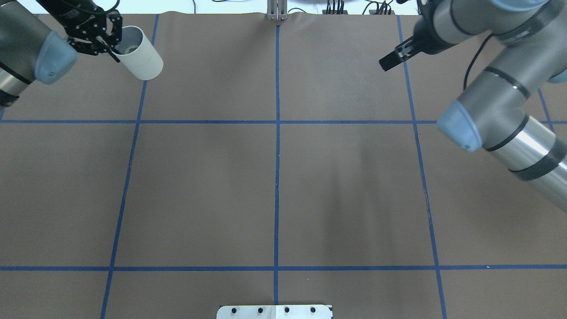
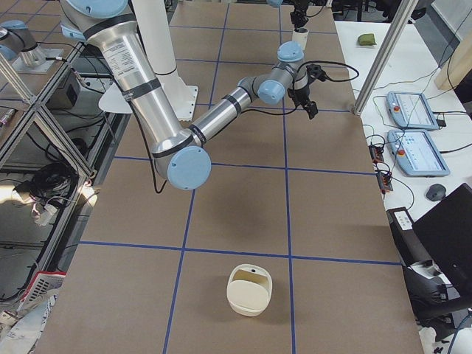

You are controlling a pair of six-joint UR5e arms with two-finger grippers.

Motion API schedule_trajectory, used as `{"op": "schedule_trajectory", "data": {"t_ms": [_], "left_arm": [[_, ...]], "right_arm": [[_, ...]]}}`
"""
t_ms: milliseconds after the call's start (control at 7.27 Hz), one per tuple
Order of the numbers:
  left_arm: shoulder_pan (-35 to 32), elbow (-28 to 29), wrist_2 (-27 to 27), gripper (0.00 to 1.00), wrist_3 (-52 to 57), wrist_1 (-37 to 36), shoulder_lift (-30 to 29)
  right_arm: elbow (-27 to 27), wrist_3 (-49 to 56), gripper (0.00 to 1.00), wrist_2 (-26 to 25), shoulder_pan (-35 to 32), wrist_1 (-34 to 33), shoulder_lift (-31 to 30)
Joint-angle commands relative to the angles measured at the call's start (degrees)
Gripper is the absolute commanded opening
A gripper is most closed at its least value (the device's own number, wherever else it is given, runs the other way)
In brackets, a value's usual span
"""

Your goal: Left arm hands cup to right arm to dump lemon

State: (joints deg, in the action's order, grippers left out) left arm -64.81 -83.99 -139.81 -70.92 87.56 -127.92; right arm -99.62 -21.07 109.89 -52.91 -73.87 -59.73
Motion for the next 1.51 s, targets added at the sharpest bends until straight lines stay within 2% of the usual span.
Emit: {"op": "schedule_trajectory", "data": {"t_ms": [0,275,413,550,826,1101,1238,1376], "left_arm": [[3.53,4.78,0.15,0.0,-6.22,3.02,-5.48],[5.82,11.71,0.15,0.0,-10.81,20.19,-6.37],[5.83,14.1,-0.11,0.0,-10.99,21.41,-9.25],[6.01,14.38,-0.63,0.0,-10.56,21.42,-11.71],[7.32,15.18,-5.44,0.0,-10.73,21.16,-15.94],[9.6,15.26,-5.47,0.0,-8.46,21.69,-17.35],[9.87,15.26,-5.56,0.0,-7.49,21.77,-17.45],[10.14,15.26,-5.65,0.0,-6.17,21.69,-17.62]], "right_arm": [[0.21,-4.21,0.99,-15.94,9.89,9.57,2.33],[-0.14,-5.03,0.99,-27.31,16.5,12.77,2.6],[-0.4,-5.2,0.99,-36.06,20.35,13.04,2.95],[-0.05,-5.2,0.99,-42.15,23.96,13.04,3.3],[-0.05,-5.29,0.99,-43.18,26.1,12.96,3.83],[-0.23,-5.12,0.99,-43.18,26.81,13.57,4.35],[0.38,-5.12,0.99,-43.27,27.16,17.57,4.18],[0.39,-4.86,0.99,-43.35,27.25,18.14,3.92]]}}
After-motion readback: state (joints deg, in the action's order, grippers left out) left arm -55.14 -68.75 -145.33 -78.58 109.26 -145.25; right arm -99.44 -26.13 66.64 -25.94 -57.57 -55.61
